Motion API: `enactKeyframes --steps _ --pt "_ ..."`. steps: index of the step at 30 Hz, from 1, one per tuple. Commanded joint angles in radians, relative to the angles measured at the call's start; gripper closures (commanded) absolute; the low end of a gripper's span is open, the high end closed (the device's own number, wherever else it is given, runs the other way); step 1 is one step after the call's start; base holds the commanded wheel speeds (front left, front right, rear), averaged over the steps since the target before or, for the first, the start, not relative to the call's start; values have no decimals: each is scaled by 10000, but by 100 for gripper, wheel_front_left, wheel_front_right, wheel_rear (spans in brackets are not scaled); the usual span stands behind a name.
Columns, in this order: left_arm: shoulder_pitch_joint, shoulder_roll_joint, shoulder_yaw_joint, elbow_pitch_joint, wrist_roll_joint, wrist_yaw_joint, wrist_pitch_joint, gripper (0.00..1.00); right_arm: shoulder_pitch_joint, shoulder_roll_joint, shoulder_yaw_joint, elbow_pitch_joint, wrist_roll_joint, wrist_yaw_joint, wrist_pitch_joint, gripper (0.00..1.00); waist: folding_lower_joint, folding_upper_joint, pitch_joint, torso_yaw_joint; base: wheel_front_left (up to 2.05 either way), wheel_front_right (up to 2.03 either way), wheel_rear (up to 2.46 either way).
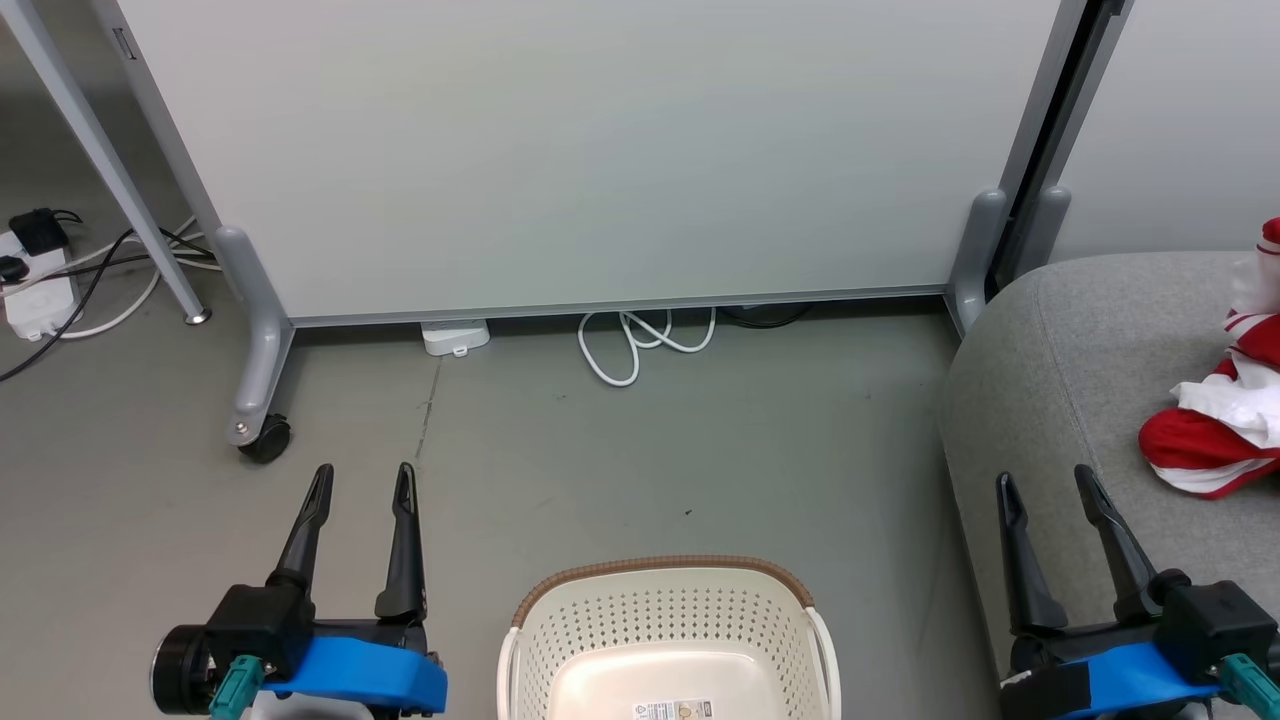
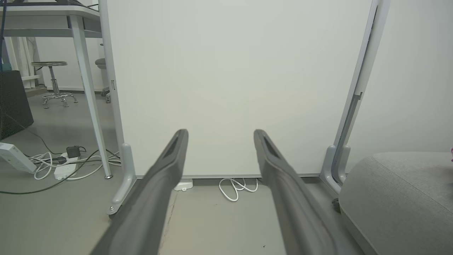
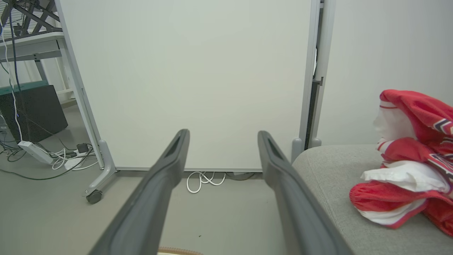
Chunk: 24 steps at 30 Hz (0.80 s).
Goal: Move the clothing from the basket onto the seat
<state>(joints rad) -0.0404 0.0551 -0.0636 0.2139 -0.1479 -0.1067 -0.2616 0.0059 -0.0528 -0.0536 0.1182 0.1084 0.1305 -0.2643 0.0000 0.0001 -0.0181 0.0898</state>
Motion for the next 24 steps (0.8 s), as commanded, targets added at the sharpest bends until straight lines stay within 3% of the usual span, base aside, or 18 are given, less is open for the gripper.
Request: enactKeyframes --steps 1,12,13,18,24 --pt "91 -18 32 -33 72 -63 -50 0 138 28 28 40 67 5 1 0 0 -1 -6 -3 0 0 0" --pt "-51 -36 98 29 278 -149 -50 0 61 31 56 269 219 5 1 0 0 -1 -20 11 0 0 0" --pt "-61 -38 106 42 315 -146 -50 100 49 31 62 286 234 5 -1 100 0 -1 -17 12 0 0 0" --pt "366 -44 66 457 243 -88 52 100 111 40 60 718 181 0 8 100 0 -1 -21 12 0 0 0" --pt "280 -44 224 507 -920 -100 363 100 -22 40 -33 835 1339 0 345 100 0 -1 -11 -30 0 0 0"
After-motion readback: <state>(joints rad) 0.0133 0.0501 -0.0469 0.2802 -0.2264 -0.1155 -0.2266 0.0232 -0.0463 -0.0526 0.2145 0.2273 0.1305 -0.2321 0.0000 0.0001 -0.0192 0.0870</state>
